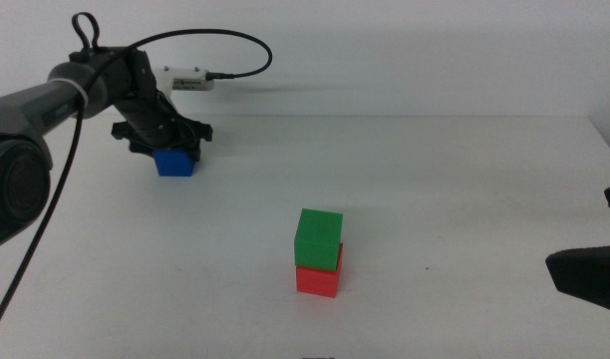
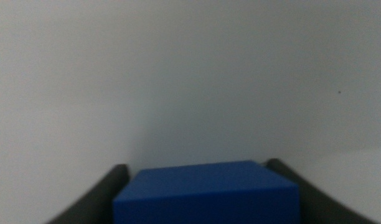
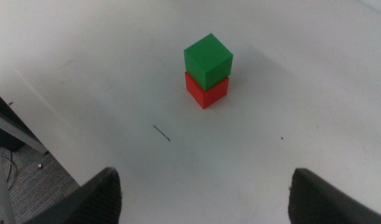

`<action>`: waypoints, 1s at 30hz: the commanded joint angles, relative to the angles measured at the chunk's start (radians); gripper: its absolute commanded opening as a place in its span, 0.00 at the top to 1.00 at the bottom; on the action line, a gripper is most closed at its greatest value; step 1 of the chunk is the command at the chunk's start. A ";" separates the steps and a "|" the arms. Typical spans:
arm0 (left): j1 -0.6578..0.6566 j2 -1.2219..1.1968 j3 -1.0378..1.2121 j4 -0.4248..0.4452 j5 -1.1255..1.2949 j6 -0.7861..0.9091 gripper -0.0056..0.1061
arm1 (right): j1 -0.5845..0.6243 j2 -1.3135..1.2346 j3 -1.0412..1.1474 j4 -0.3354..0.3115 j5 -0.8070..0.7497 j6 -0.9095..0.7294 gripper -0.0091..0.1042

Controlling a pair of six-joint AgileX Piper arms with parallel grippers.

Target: Stack red cubes first, then green, then blue cubes in a specific spot.

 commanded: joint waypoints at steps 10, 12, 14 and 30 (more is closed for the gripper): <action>0.030 -0.221 0.006 -0.145 0.183 0.146 0.96 | -0.005 -0.005 -0.023 -0.001 -0.056 -0.013 0.28; 0.023 -0.303 0.100 -0.157 0.157 0.147 0.96 | -0.005 -0.005 -0.023 -0.001 -0.056 -0.013 0.28; 0.000 -0.414 0.240 -0.162 0.092 0.143 0.96 | -0.005 -0.005 -0.023 -0.001 -0.056 -0.013 0.28; -0.577 -0.871 0.664 0.331 -0.090 -0.620 0.96 | -0.005 -0.005 -0.023 -0.003 -0.056 -0.013 0.28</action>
